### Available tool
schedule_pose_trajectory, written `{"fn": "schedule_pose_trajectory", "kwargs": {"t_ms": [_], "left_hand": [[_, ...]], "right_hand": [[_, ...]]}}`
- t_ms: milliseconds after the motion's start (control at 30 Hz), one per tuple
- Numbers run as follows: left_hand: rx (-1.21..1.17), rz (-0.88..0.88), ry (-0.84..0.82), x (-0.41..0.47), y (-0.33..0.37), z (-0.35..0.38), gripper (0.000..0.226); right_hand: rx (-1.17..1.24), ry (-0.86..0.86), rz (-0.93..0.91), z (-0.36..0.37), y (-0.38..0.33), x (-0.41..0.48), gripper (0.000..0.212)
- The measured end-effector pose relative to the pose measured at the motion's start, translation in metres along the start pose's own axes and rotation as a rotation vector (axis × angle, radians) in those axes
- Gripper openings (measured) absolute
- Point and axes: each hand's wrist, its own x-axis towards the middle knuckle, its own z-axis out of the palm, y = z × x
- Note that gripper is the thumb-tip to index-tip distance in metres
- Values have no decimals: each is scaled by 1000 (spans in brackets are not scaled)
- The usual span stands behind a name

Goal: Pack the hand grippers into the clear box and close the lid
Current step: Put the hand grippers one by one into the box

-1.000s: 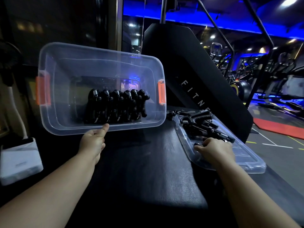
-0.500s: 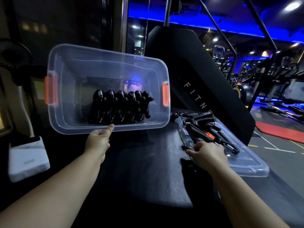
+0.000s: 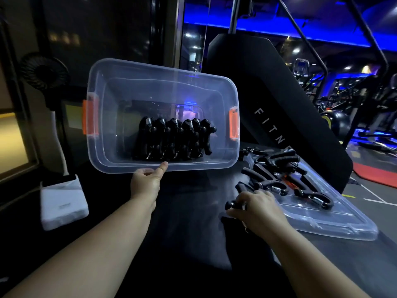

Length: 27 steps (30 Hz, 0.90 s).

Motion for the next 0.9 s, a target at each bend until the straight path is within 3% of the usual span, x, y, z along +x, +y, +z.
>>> {"fn": "schedule_pose_trajectory", "kwargs": {"t_ms": [267,467,667,900], "left_hand": [[49,-2,14,1,-1,-1,44],[74,30,51,-5,3,-1,49],[154,66,130,-12,8,1,48],[171,82,168,-14,9,0,51]], "right_hand": [[36,-91,-260,8,-23,7,40],[93,-141,-355,3,-19,24,41],[326,48,-142,16,-10,41,41],[356,-9,-54,32,-2,39,55]]}}
